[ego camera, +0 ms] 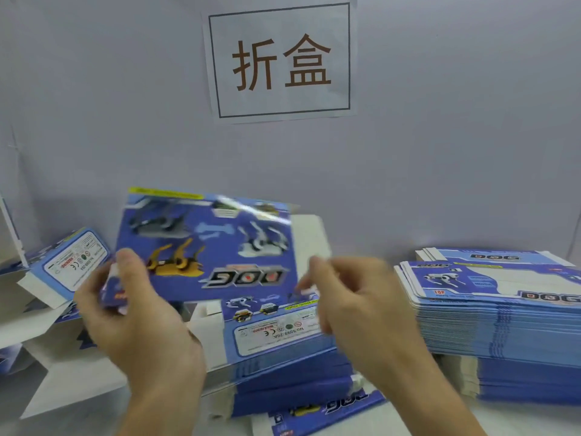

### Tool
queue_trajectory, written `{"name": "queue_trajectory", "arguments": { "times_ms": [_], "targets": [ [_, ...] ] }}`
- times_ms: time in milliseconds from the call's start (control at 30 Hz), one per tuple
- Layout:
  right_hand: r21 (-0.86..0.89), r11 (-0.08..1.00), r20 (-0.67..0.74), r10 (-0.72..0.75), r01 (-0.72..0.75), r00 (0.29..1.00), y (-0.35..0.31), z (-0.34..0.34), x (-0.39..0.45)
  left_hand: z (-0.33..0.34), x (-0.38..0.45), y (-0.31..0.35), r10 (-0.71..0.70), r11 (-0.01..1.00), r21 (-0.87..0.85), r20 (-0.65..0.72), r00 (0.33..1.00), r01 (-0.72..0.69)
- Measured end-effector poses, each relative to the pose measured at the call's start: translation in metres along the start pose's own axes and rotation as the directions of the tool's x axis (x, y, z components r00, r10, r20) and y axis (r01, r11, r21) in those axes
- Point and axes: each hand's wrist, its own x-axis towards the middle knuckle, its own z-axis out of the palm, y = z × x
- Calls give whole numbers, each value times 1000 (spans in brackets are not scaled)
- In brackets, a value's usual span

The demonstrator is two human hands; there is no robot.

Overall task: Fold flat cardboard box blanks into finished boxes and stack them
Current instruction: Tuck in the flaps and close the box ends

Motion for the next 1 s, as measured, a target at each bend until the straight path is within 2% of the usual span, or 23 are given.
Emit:
{"name": "queue_trajectory", "arguments": {
  "times_ms": [33,67,100,133,167,200,267,333,400,433,467,533,567,600,667,733,800,900,1000],
  "targets": [
    [-93,977,212,206,-190,955,-2,3,-1,-2,2,-3,-38,999,4,-70,997,38],
    [-165,928,341,372,-334,864,0,7,-2,-2,1,-6,-84,996,0,-104,991,84],
    [-183,886,387,463,-426,797,4,12,-3,-2,-1,-9,-145,989,-7,-99,984,145],
    [-112,866,373,491,-487,787,8,18,-2,-2,-7,-12,-220,976,-7,-58,974,220],
    [54,845,308,492,-532,814,11,24,-1,0,-13,-15,-300,954,8,18,954,299],
    [256,810,226,481,-528,847,15,27,0,3,-21,-18,-373,928,31,118,920,372],
    [598,706,12,466,-380,885,25,25,6,7,-38,-24,-488,870,107,326,810,481],
    [743,651,-200,439,-156,876,42,11,12,8,-50,-27,-571,819,276,472,672,502],
    [761,649,-344,384,15,857,49,-7,15,4,-55,-27,-625,779,467,532,572,417],
    [731,681,-370,345,41,862,52,-15,15,3,-54,-26,-626,774,519,537,566,363],
    [696,717,-356,303,35,884,55,-21,16,3,-50,-23,-598,785,540,535,597,304],
    [621,784,-222,201,-21,954,57,-31,16,1,-35,-18,-497,822,540,528,688,179],
    [565,823,-118,142,-51,983,60,-34,15,-1,-26,-14,-458,837,531,544,703,134],
    [484,872,-8,85,-71,996,61,-36,13,-2,-18,-11,-446,844,525,575,686,108],
    [301,947,216,49,-114,975,59,-32,8,-5,-11,-7,-475,844,527,653,590,97],
    [269,952,377,34,-145,926,58,-21,5,-4,-16,-8,-460,858,510,715,527,57],
    [304,941,394,17,-147,919,56,-10,3,-4,-23,-13,-375,906,421,750,545,45],
    [341,939,287,-52,-51,957,57,-8,5,-5,-26,-21,-309,940,334,751,583,68],
    [363,931,250,-59,-37,967,58,-9,1,-6,-29,-23,-243,958,287,756,608,26]
  ]
}}
